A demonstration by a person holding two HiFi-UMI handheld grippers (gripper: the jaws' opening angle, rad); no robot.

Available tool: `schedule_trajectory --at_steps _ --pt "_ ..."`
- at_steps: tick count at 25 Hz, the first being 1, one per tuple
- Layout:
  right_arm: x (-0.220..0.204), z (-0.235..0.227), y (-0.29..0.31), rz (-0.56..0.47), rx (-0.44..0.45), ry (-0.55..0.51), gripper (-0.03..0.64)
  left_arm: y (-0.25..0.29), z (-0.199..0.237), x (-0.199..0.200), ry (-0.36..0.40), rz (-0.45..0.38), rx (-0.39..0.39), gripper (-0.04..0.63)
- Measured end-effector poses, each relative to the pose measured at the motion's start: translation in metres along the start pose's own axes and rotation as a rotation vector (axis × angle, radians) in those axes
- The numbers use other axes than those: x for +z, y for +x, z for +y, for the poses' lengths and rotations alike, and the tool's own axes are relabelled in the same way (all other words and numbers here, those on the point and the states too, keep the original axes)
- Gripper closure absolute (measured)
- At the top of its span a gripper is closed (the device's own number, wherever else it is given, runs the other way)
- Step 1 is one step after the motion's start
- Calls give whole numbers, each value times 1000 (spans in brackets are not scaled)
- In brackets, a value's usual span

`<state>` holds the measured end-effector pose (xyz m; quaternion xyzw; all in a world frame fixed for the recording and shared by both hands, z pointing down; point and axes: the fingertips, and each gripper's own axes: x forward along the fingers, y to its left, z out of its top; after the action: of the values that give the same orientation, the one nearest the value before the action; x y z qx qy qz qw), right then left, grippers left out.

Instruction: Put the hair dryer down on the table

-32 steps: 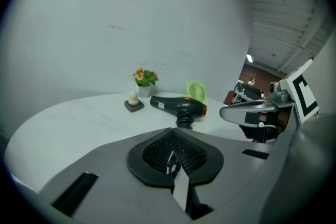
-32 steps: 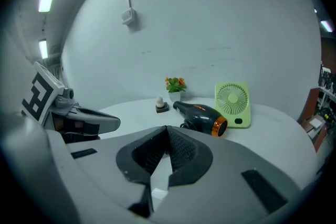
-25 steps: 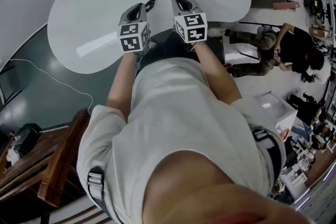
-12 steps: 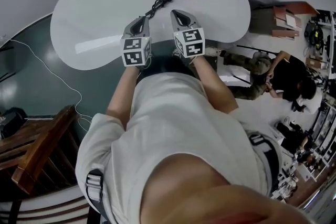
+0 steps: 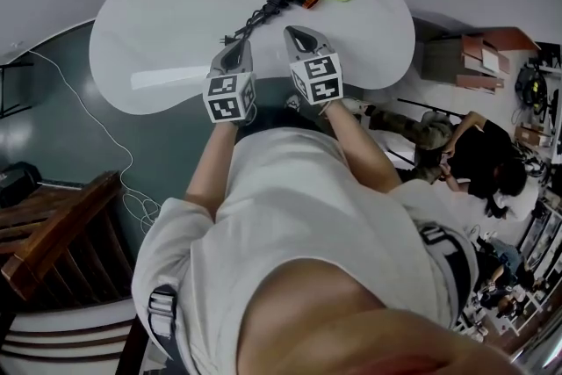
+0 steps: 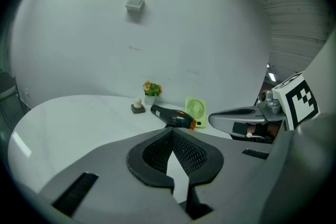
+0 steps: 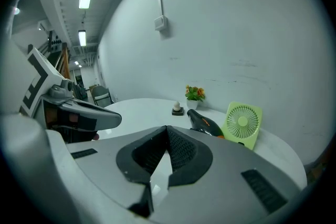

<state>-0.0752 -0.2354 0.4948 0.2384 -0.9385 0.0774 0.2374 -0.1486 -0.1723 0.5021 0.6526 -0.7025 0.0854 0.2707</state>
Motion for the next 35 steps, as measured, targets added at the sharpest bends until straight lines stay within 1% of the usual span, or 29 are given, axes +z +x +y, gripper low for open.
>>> schedule_trajectory --at_steps 8,14,17,20,25,29,35 --pt "9 -21 -20 -52 60 -15 620 -14 -20 14 -10 -78 97 577" --pt "44 -32 -38 -146 76 -51 620 -29 -33 39 7 -164 145 577" --pt "65 -33 -52 -197 79 -81 620 -42 -38 58 52 -215 166 577" --pt "86 -34 -66 -251 80 -102 618 -52 -43 77 98 -257 174 577" --pt "107 -36 -87 -307 73 -126 620 -69 -52 97 98 -313 178 577" --pt "120 -39 -96 -339 68 -138 618 -81 -55 111 120 -358 193 577" --pt "138 -35 -106 -384 59 -159 618 -97 -62 136 162 -413 194 577"
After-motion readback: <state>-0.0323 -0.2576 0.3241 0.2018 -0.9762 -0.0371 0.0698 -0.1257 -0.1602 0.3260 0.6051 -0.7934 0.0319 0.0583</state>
